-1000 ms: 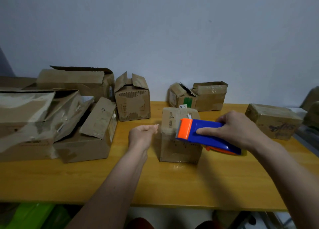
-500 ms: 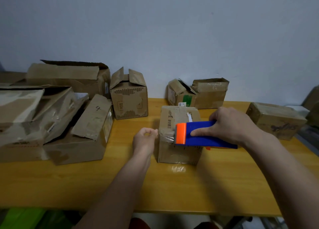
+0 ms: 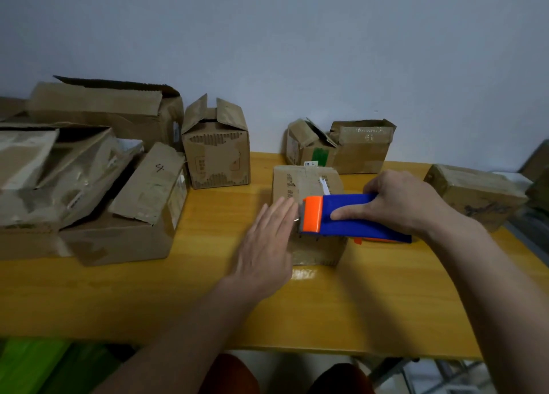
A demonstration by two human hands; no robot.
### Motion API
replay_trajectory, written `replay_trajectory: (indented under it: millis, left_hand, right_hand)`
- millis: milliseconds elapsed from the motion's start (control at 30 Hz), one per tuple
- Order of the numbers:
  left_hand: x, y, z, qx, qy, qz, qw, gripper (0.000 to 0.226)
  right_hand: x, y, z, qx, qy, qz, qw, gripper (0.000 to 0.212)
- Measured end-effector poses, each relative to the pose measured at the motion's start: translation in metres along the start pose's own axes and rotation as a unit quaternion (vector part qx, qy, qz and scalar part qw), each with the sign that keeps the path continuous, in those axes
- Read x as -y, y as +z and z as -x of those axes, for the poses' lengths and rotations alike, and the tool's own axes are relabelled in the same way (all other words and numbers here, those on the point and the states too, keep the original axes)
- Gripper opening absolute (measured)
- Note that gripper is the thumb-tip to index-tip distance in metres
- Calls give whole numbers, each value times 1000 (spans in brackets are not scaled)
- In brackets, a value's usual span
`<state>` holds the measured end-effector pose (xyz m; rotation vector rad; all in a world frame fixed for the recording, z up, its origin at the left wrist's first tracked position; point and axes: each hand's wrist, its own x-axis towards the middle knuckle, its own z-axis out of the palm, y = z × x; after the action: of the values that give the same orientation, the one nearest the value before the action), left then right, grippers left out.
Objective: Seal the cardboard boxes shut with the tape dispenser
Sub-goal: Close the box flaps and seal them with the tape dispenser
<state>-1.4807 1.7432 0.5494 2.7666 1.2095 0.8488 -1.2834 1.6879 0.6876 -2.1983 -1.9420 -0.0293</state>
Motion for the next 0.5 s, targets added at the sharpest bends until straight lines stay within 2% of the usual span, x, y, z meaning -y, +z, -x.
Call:
replay_trajectory:
  millis: [133,367,500]
  left_hand:
    - [8,-4,-4,25,27,-46,998,98]
    - [10,-12,-3,56,48,-95,993,99]
    - [9,-13,-1,64,39,-101,992,99]
  right_hand:
    - [-2,-3,0,-23,8,-27,999,89]
    - [-38,-6,7,19,2,-108,994,76]
    - [-68,-5,13,23,28,-120,992,78]
